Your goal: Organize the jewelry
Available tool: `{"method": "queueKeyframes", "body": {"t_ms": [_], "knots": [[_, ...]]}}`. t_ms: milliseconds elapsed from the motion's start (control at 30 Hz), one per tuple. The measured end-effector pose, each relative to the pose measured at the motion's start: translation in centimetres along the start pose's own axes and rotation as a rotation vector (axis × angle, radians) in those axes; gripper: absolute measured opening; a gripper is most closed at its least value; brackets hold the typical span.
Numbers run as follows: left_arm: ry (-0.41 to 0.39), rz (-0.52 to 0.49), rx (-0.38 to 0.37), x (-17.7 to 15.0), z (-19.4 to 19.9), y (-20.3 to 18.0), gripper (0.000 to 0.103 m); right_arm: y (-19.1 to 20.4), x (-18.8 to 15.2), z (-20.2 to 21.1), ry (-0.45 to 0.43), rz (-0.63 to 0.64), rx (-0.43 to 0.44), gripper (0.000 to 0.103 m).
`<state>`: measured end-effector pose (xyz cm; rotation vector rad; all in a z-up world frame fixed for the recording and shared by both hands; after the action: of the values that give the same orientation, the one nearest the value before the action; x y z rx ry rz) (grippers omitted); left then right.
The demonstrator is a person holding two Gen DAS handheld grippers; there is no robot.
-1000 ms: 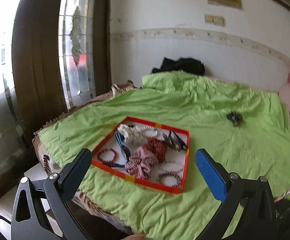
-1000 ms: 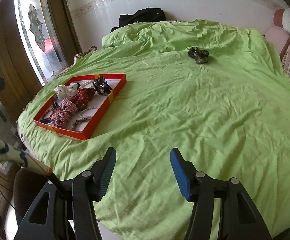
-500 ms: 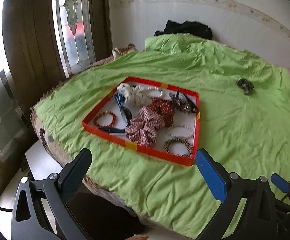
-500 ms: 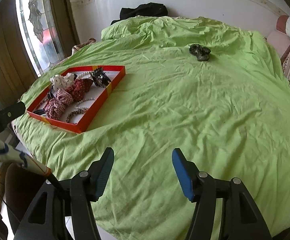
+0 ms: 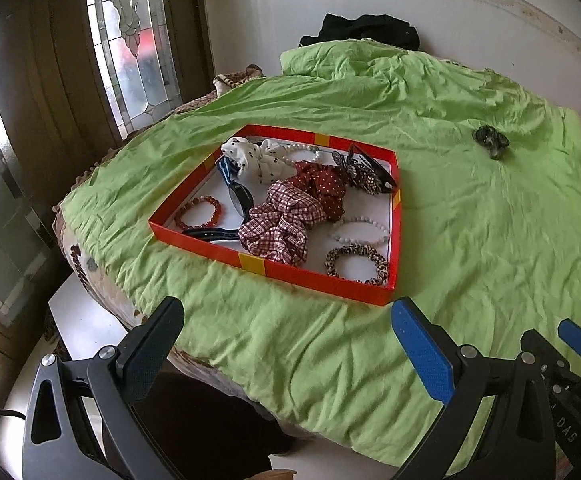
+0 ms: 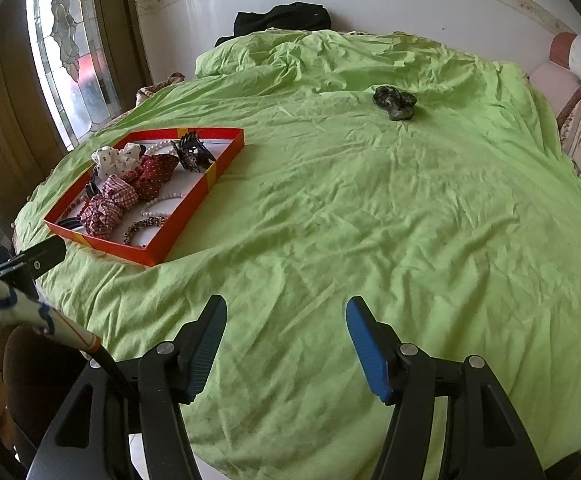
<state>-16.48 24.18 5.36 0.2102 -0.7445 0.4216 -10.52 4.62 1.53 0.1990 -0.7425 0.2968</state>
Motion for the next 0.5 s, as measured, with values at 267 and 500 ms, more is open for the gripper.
{"method": "queueKeyframes", "body": {"t_ms": [267, 500], "knots": [[0.015, -0.033, 0.003, -0.6, -0.3, -0.7, 0.103, -0.4, 0.0, 0.3, -0.014, -0.001, -0.022, 0.070], [0.031, -0.048, 0.002, -1.2, -0.5, -1.1, 0.103, -0.5, -0.1, 0.2, -0.012, 0.001, -0.024, 0.071]]}}
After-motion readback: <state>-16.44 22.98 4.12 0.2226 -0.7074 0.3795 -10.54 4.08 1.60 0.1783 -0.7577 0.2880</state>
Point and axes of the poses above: each gripper's, at about its wrist camera, not at the fingertips, and z roughly against the way its jaws point, y to its left, x to its top, the point moved 9 cm from there along -z, roughly the way its jaws point, and after that the axes turned 2 degrees about z, right-handed, at the moved point
